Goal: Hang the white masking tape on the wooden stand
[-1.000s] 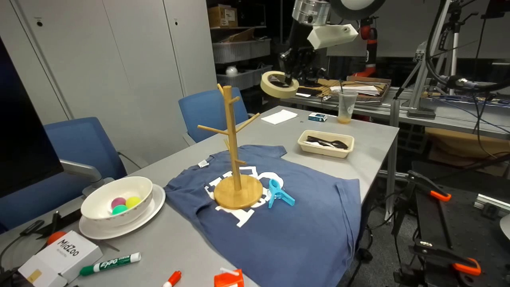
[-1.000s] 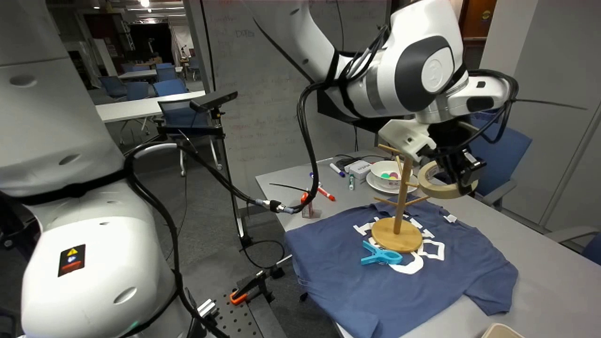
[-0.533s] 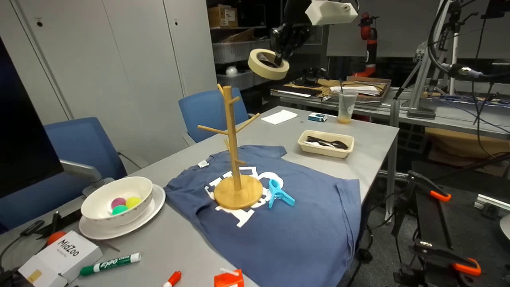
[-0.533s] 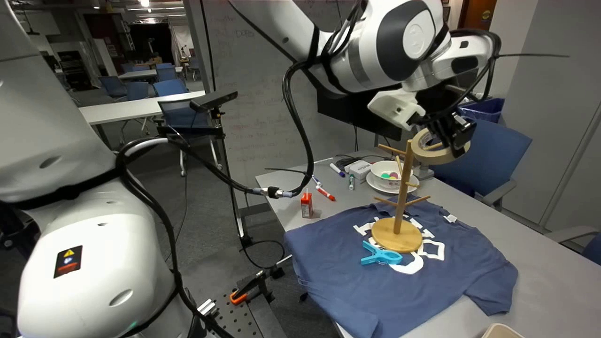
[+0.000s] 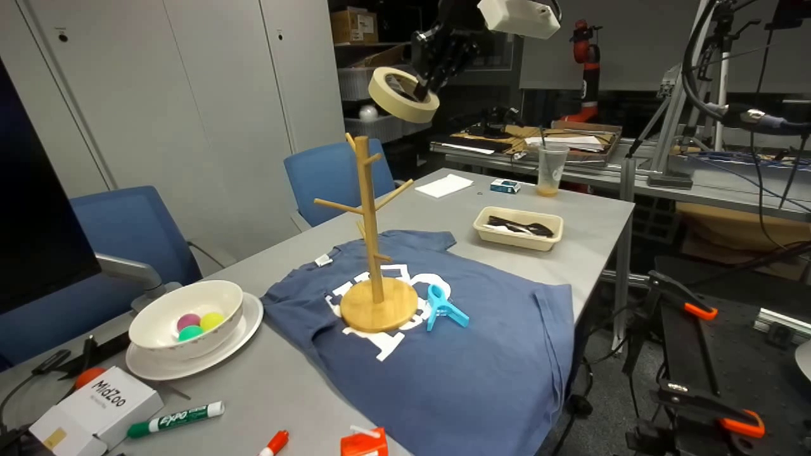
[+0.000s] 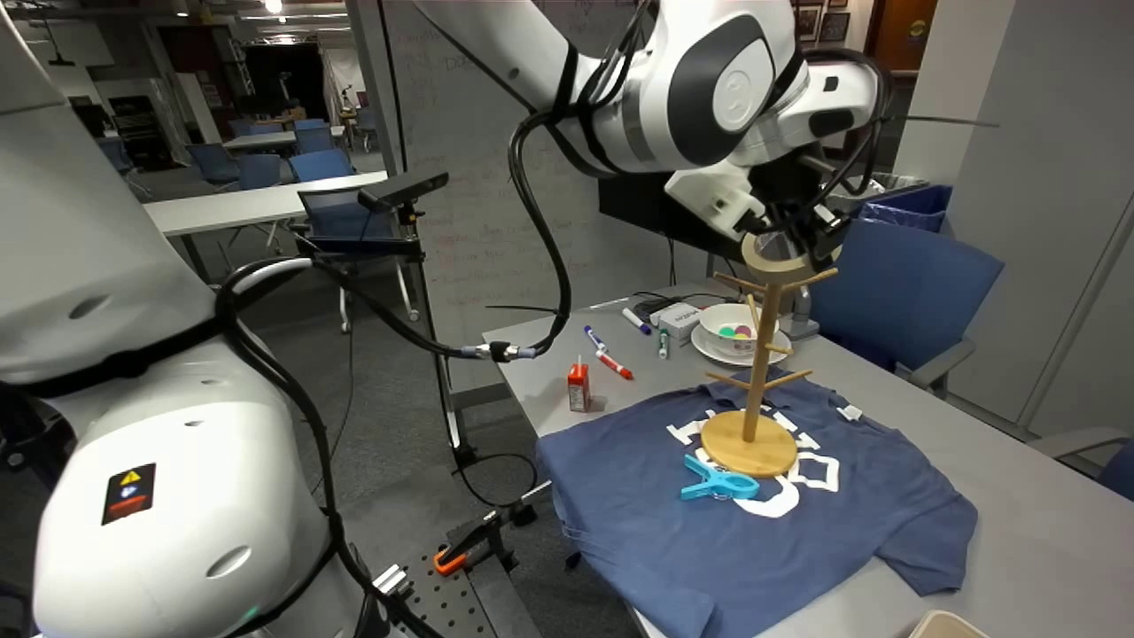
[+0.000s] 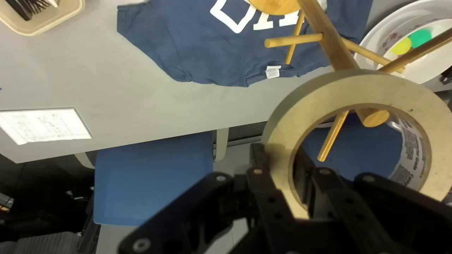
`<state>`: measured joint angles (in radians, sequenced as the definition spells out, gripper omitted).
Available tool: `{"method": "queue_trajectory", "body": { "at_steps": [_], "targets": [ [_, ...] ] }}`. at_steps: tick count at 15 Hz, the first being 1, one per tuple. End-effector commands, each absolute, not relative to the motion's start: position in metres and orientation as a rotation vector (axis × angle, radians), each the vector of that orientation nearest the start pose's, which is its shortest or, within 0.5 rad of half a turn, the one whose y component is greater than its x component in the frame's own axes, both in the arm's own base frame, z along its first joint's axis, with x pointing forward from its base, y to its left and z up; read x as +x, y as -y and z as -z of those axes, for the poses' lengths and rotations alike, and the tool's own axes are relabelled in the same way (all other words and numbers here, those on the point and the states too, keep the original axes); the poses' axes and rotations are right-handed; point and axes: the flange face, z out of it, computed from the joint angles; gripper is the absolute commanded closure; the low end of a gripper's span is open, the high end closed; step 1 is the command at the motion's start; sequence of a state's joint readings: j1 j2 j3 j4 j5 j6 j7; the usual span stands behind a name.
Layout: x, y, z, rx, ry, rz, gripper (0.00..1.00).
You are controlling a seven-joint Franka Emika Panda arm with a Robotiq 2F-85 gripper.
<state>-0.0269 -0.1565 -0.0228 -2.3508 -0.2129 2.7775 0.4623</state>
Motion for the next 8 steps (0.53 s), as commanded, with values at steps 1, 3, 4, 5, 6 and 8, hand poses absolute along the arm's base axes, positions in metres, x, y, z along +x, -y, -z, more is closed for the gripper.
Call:
{"method": "queue_trajectory", "body": {
  "at_steps": [1,3,4,5,6,8],
  "targets": [
    [0.514,0.005,-0.456,-2.92,-0.448,0.943,0.94],
    [0.511,-0.003,-0.451,-2.902,-0.422,0.938,0.94],
    [0.509,-0.007,-0.448,-2.893,-0.41,0.933,0.94],
    [0.507,-0.012,-0.446,-2.883,-0.395,0.927,0.94],
    [0.506,-0.016,-0.444,-2.873,-0.384,0.919,0.94],
    [0.505,-0.026,-0.438,-2.856,-0.36,0.893,0.94]
  ]
}}
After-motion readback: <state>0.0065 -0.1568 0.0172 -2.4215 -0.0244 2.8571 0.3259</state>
